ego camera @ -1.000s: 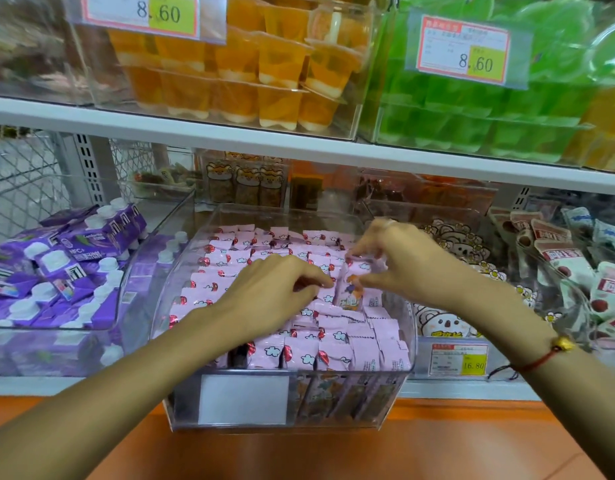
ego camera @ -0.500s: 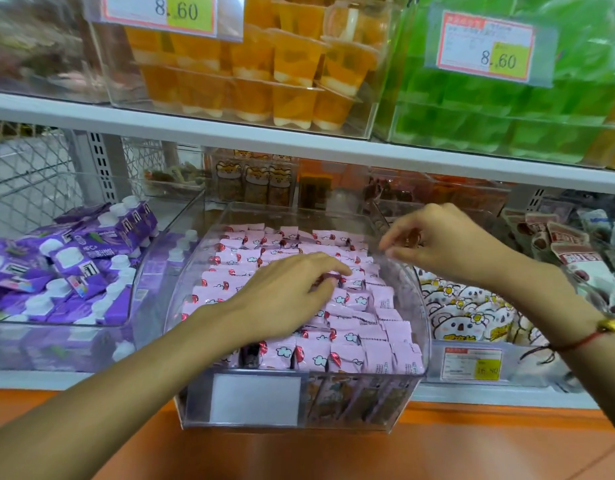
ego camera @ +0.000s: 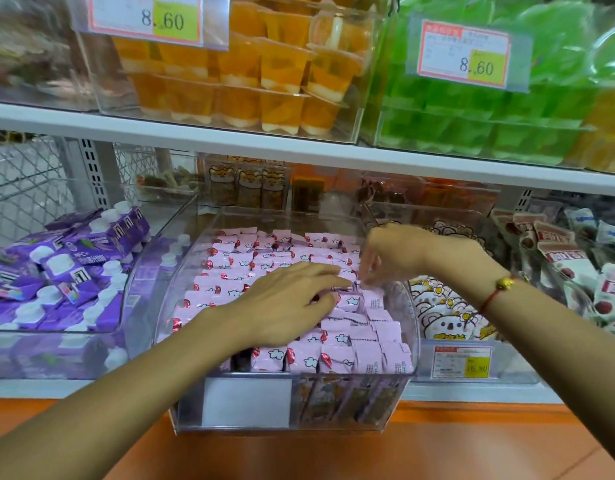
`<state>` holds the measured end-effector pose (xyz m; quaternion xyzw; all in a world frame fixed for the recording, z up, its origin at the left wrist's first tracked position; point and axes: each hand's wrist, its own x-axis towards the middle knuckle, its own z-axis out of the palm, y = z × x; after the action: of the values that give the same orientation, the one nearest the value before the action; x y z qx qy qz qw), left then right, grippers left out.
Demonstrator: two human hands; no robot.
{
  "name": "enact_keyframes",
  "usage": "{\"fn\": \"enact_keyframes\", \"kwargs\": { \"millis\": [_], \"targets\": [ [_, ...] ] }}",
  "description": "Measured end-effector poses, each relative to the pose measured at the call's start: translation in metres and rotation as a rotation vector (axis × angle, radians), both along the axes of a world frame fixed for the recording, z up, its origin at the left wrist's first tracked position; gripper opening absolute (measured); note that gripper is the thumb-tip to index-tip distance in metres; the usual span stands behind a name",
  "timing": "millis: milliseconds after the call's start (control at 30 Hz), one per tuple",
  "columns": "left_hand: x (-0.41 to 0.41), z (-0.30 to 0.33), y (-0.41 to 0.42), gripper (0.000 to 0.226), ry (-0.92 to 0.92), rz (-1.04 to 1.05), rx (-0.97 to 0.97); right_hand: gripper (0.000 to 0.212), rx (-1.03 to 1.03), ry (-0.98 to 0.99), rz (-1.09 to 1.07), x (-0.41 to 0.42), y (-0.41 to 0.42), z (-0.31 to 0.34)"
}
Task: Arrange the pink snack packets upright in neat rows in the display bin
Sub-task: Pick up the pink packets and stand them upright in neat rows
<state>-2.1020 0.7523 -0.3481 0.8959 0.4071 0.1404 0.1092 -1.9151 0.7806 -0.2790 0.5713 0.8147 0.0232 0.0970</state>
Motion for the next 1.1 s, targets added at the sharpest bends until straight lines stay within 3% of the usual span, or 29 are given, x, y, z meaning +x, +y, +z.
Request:
{"fn": "enact_keyframes", "kwargs": {
  "millis": [100, 233, 467, 700, 833, 900, 967, 1000, 1100],
  "targets": [
    [0.005, 0.003, 0.004, 0.042, 0.001, -0.014, -0.039, 0.022, -0.067, 0.006, -0.038, 0.000, 0.006, -0.001],
    [0.016, 0.006, 0.004, 0.040, 0.049, -0.056, -0.071, 0.018, 0.102, 0.008, 0.050, 0.001, -0.002, -0.005],
    [0.015, 0.006, 0.003, 0.040, 0.140, -0.062, -0.079, 0.013, 0.254, 0.206, 0.071, 0.010, -0.009, -0.016],
    [0.014, 0.003, 0.003, 0.040, 0.087, -0.064, -0.106, 0.008, 0.658, 0.853, -0.053, 0.014, -0.024, -0.021],
    [0.012, 0.010, -0.003, 0.025, -0.371, 0.069, -0.153, 0.008, 0.939, 1.254, -0.080, 0.013, -0.041, -0.020],
    [0.009, 0.017, -0.003, 0.035, -0.588, 0.164, -0.148, 0.006, 0.890, 1.428, -0.151, 0.011, -0.046, -0.019],
    [0.010, 0.022, -0.006, 0.062, -0.675, 0.147, -0.166, 0.005, 0.727, 1.567, -0.231, 0.007, -0.049, -0.021],
    [0.012, 0.023, -0.009, 0.065, -0.689, 0.113, -0.149, 0.006, 0.620, 1.650, -0.258, 0.005, -0.050, -0.021],
    [0.013, 0.023, -0.011, 0.041, -0.722, 0.041, -0.085, 0.013, 0.330, 1.814, -0.299, -0.001, -0.053, -0.020]
  ]
}}
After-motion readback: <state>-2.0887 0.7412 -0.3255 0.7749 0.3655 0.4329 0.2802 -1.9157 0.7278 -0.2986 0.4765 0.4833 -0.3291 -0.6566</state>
